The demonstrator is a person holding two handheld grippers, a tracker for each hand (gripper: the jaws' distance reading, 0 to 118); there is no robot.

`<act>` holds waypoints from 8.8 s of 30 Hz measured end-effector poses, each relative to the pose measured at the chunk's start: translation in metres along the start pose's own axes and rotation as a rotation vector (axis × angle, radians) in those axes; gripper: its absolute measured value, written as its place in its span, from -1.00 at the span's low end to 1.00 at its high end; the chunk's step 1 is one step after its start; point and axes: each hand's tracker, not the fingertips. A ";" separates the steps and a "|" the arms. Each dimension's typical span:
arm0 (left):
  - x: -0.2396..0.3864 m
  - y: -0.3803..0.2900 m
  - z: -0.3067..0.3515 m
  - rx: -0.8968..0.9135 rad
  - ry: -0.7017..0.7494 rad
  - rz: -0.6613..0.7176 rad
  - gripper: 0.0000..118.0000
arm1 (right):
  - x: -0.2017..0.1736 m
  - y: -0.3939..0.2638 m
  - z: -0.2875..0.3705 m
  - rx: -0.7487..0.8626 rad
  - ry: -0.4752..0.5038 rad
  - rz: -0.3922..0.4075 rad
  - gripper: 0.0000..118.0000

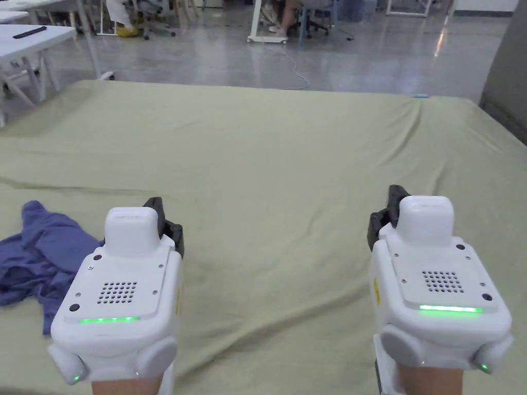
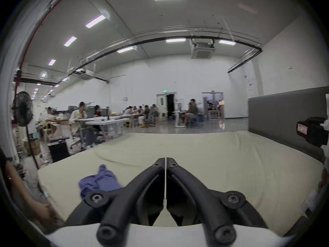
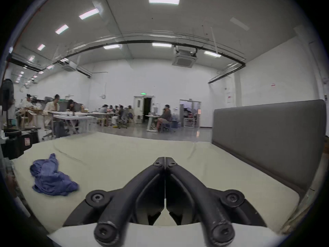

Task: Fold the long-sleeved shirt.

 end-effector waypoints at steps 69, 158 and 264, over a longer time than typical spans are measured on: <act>0.276 -0.054 -0.114 -0.753 -0.877 0.101 0.71 | 0.120 -0.015 0.023 -0.177 -0.197 -0.038 -1.00; 0.033 0.309 -0.267 -0.315 -0.419 0.209 -0.84 | 0.174 0.305 -0.208 -0.166 0.096 -0.185 -0.96; -0.006 -0.111 -0.100 -1.002 -0.240 0.160 -0.78 | 0.059 -0.139 -0.287 -1.220 0.265 0.263 -0.53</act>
